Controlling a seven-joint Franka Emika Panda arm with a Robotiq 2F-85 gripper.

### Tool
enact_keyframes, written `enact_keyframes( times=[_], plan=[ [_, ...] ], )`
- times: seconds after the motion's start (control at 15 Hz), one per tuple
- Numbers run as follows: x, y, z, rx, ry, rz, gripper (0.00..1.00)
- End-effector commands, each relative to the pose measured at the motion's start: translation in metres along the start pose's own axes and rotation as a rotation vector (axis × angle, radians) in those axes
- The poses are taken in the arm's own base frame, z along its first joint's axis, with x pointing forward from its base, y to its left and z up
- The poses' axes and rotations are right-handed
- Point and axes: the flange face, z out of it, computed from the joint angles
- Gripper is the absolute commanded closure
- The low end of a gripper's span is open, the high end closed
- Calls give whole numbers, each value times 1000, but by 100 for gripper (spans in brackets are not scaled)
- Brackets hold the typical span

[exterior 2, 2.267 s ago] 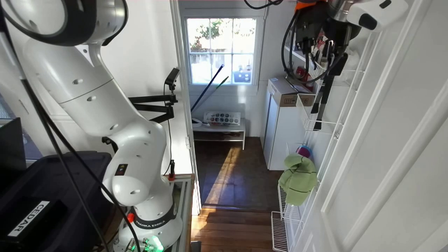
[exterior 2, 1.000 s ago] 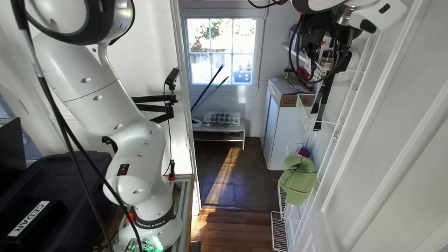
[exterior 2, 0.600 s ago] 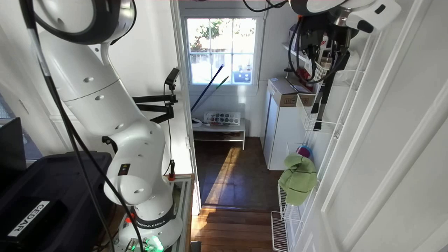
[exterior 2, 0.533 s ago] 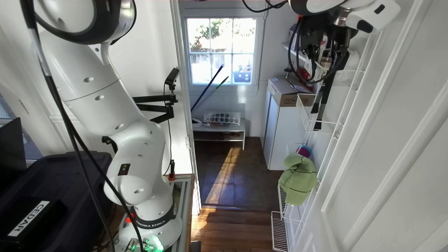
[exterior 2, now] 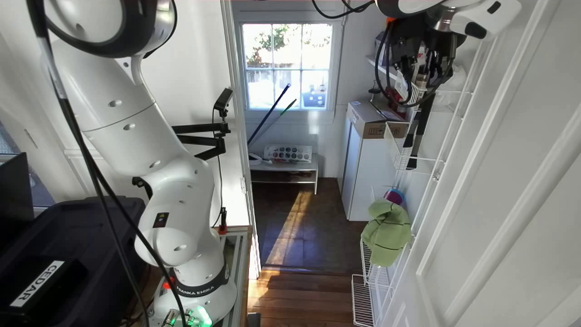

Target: Move the black tongs to the second shelf.

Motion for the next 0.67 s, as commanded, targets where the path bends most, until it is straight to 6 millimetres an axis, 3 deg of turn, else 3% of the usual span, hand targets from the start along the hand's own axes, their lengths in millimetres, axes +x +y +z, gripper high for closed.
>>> enact_keyframes(
  times=[0.0,0.13,0.27,0.4,0.47,0.6],
  plan=[
    [6,-3,-2,-36,7,-25,35],
    [7,-3,0,-41,15,-30,30],
    [4,-5,3,-38,14,-43,16],
    [4,-6,4,-39,12,-47,53],
    [4,-6,4,-42,10,-49,54],
    [4,-5,3,-52,11,-52,67]
  ],
)
